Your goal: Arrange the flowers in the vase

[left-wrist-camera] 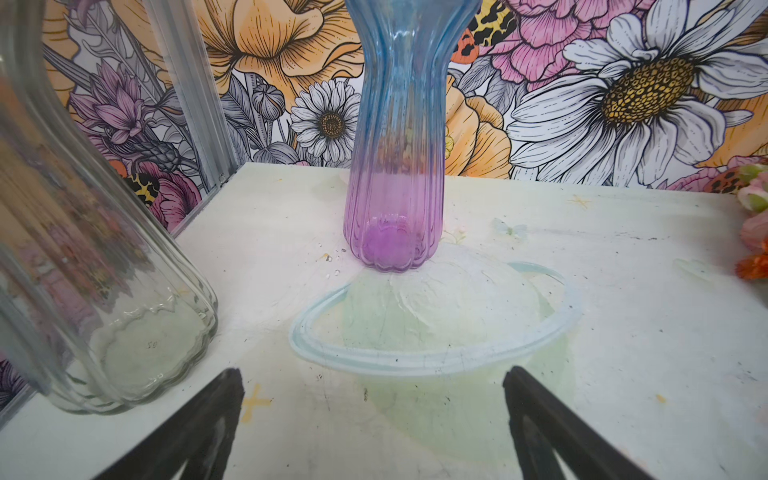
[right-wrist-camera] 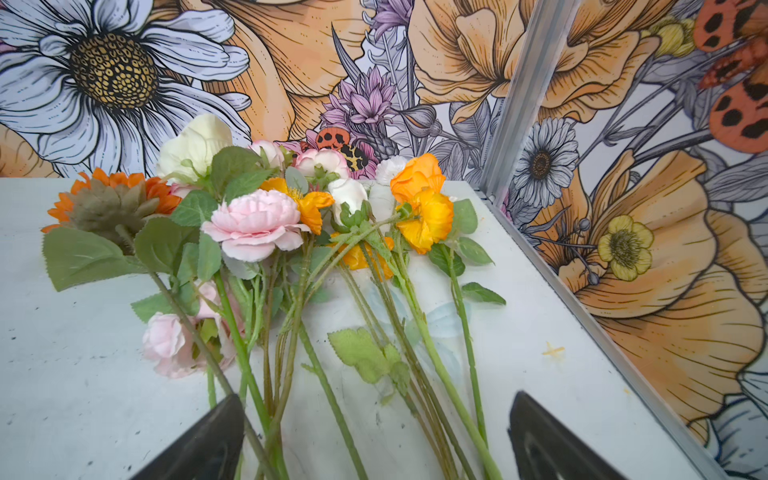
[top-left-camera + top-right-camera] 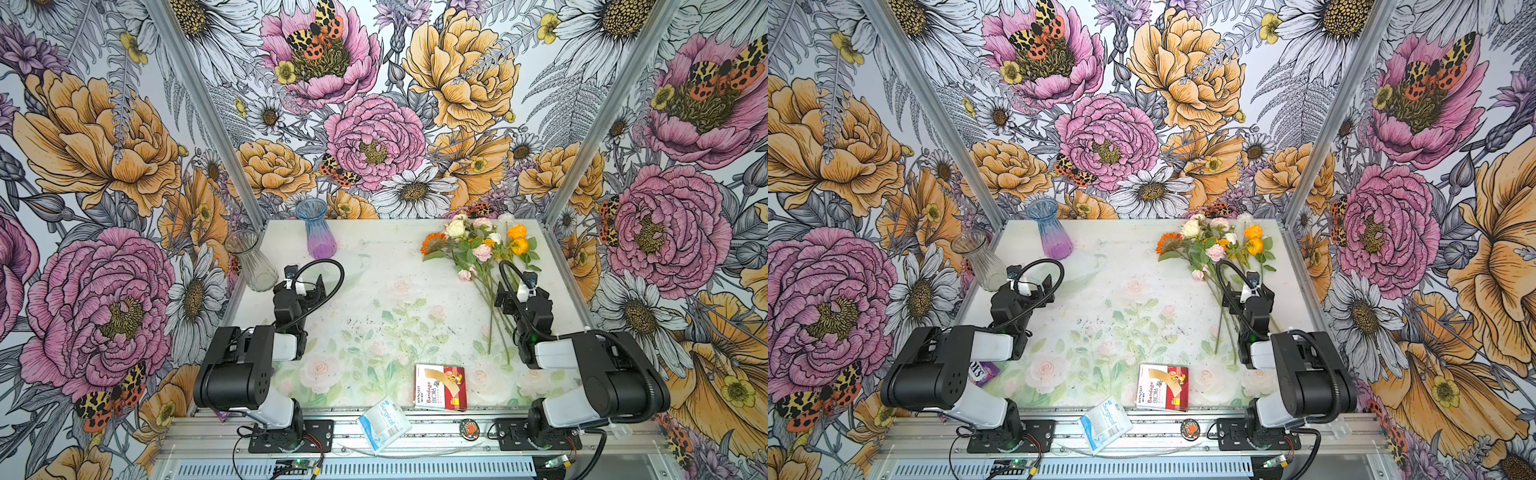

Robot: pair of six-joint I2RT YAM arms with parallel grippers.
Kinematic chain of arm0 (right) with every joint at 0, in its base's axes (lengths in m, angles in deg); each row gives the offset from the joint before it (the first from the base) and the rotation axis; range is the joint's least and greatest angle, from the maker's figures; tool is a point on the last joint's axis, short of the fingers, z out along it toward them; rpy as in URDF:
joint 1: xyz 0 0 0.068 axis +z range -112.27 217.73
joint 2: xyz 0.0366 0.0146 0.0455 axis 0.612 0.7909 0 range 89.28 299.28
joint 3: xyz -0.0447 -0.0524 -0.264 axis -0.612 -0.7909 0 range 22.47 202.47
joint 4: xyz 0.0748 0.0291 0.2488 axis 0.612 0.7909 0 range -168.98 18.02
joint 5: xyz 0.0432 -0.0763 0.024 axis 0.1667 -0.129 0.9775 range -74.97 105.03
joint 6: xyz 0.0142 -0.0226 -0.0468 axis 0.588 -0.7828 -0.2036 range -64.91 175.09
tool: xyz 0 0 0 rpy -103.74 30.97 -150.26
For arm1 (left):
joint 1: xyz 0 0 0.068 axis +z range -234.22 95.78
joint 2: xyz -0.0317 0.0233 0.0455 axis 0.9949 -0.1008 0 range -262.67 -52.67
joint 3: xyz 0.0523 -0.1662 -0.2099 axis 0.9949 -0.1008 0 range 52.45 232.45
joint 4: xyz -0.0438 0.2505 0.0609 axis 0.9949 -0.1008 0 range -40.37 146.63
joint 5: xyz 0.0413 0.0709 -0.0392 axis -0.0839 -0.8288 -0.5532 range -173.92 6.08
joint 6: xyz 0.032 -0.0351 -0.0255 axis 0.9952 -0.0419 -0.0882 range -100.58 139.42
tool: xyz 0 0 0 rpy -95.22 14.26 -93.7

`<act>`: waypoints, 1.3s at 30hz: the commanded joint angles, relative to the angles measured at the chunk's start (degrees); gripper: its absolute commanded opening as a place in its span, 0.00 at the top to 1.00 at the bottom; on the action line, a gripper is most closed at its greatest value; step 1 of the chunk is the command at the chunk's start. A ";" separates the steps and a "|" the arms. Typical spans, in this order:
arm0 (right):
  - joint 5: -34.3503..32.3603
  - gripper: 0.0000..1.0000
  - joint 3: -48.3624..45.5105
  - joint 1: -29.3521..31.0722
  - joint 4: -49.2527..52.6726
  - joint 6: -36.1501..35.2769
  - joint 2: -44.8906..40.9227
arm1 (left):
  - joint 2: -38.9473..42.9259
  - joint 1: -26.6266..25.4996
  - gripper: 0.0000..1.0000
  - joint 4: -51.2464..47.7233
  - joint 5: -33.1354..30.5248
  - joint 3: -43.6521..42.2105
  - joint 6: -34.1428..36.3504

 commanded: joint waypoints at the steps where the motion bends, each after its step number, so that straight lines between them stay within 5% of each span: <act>1: -0.08 0.01 -0.49 0.61 2.62 1.07 -8.97 | 5.63 -0.29 0.01 -1.20 -3.29 -0.71 -0.65; 8: 1.22 0.03 7.27 0.57 36.64 7.82 -25.41 | 22.42 -10.41 0.01 -25.94 -13.30 5.87 -0.29; 14: 7.29 0.06 19.24 0.57 62.59 11.13 -26.14 | 24.14 -23.15 0.01 -51.28 0.35 24.70 -4.58; 19: 12.32 0.18 26.51 0.67 72.78 9.38 -19.72 | 14.18 -33.10 0.01 -72.71 12.57 47.33 -2.03; 23: 14.16 0.26 30.39 1.10 76.18 8.99 -14.77 | 5.47 -34.83 0.01 -89.69 16.62 63.26 3.27; 28: 9.81 0.34 34.39 4.85 79.72 8.08 -8.22 | 3.82 -34.74 0.01 -90.27 6.49 65.68 9.52; 31: 8.99 0.36 36.71 7.90 80.88 7.62 -5.46 | 3.22 -34.01 0.01 -88.67 -2.69 64.25 6.77; 35: 10.54 0.36 38.28 15.66 78.52 8.43 -4.91 | 8.35 -29.21 0.01 -72.55 -8.00 49.24 -5.10; 39: 11.71 0.34 43.60 24.74 77.37 8.31 -3.33 | 12.37 -23.67 0.01 -56.67 -9.32 36.21 -7.85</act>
